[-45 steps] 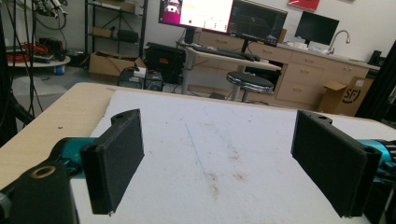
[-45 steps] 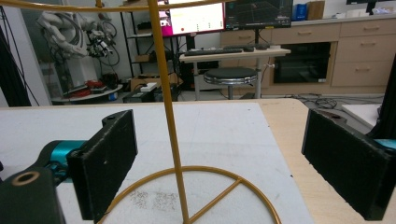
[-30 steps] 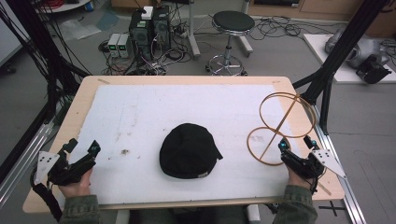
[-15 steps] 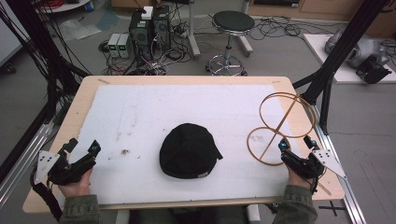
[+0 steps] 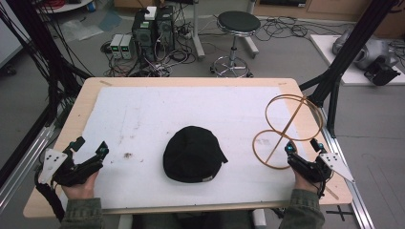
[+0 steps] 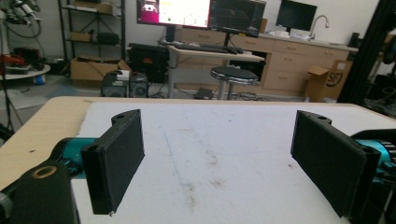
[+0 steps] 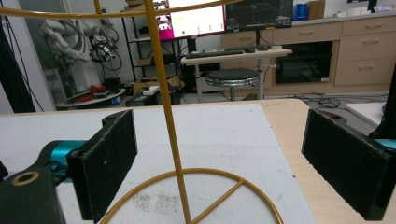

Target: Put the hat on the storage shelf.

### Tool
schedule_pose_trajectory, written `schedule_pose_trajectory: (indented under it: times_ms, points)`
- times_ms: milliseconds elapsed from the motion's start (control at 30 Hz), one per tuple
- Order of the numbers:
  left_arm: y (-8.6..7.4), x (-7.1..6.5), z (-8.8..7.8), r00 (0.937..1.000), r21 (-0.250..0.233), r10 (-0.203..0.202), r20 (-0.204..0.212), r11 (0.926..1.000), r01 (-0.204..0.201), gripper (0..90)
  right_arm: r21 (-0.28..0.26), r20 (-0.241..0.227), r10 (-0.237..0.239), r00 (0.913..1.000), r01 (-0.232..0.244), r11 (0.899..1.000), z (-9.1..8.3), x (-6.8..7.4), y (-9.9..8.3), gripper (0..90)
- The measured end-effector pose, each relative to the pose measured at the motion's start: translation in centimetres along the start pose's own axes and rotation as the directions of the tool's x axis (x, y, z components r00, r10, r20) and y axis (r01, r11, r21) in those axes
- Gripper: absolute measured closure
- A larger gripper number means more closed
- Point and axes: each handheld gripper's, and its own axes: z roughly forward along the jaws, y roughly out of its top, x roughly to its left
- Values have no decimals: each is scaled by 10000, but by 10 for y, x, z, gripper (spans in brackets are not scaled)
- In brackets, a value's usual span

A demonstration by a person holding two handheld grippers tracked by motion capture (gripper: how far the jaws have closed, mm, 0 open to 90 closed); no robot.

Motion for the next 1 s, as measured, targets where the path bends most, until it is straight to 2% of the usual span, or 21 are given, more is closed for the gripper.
schedule_pose_trajectory:
  times_ms: [233,467,533,733,900,1000]
  points:
    - [11,-13,8,9975,496,187,688,9985,-222,175,-32,-69,2,10000,-3,10000,1,0,0,96]
    - [15,-28,17,9886,1092,600,1384,9911,-755,175,14,-92,-46,9999,46,10000,1,1,0,96]
    - [16,-33,21,9835,1227,784,1629,9875,-990,175,4,-106,-44,9999,44,10000,1,1,0,96]
    - [21,-44,30,9705,1479,778,2284,9825,-1135,178,45,-150,0,9999,0,10000,1,1,0,96]
    - [25,-54,34,9551,1675,876,2831,9760,-1391,178,42,-163,-91,9998,92,9999,2,1,0,96]
    - [26,-60,38,9438,1855,902,3181,9703,-1552,178,77,-182,-57,9998,58,10000,2,1,0,96]
